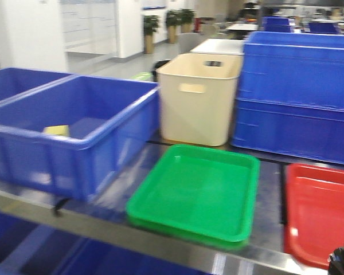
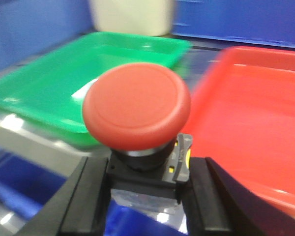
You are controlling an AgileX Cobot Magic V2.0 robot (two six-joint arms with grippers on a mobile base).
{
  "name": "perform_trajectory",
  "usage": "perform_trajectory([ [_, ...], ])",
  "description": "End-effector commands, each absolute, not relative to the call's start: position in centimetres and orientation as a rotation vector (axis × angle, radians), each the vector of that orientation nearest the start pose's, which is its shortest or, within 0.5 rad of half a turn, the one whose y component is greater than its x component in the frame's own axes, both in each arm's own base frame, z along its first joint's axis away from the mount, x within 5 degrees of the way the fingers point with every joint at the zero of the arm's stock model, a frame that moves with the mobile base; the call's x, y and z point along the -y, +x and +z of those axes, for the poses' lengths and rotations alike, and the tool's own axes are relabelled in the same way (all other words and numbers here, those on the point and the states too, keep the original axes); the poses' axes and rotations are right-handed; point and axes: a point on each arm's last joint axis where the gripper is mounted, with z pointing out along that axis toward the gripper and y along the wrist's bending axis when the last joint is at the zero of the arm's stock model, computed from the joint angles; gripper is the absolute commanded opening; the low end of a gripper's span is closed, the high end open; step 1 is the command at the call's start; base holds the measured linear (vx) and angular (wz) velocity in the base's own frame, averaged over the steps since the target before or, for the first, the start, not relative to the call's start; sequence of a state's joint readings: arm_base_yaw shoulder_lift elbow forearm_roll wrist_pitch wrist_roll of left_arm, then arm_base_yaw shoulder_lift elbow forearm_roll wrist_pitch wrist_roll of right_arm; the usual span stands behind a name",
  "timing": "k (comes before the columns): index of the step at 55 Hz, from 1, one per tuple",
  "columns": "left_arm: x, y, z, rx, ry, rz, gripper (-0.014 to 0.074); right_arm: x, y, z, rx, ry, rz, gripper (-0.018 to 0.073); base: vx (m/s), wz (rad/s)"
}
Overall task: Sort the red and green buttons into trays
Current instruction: 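Hold both buttons while the base drives to the green and red trays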
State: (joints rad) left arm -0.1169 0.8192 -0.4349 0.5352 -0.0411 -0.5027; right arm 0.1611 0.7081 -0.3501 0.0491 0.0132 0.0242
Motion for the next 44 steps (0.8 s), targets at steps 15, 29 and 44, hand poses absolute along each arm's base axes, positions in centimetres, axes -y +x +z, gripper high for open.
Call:
perform_trajectory([
  [15,2.56,16.93,29.62,-1.727,0.156,-0.130,-0.0003,-2.30,14.65,28.33,-1.734,-0.087,0.154,-0.0008,0.17,-0.67],
  [29,2.57,16.95,29.60,-1.729,0.156,-0.130,-0.0003,-2.30,14.65,28.33,-1.734,-0.087,0.154,-0.0008,0.14,-0.55],
  [44,2.57,16.97,29.58,-1.730,0.156,-0.130,-0.0003,-2.30,14.65,28.33,-1.734,-0.087,0.154,-0.0008,0.06,-0.24],
])
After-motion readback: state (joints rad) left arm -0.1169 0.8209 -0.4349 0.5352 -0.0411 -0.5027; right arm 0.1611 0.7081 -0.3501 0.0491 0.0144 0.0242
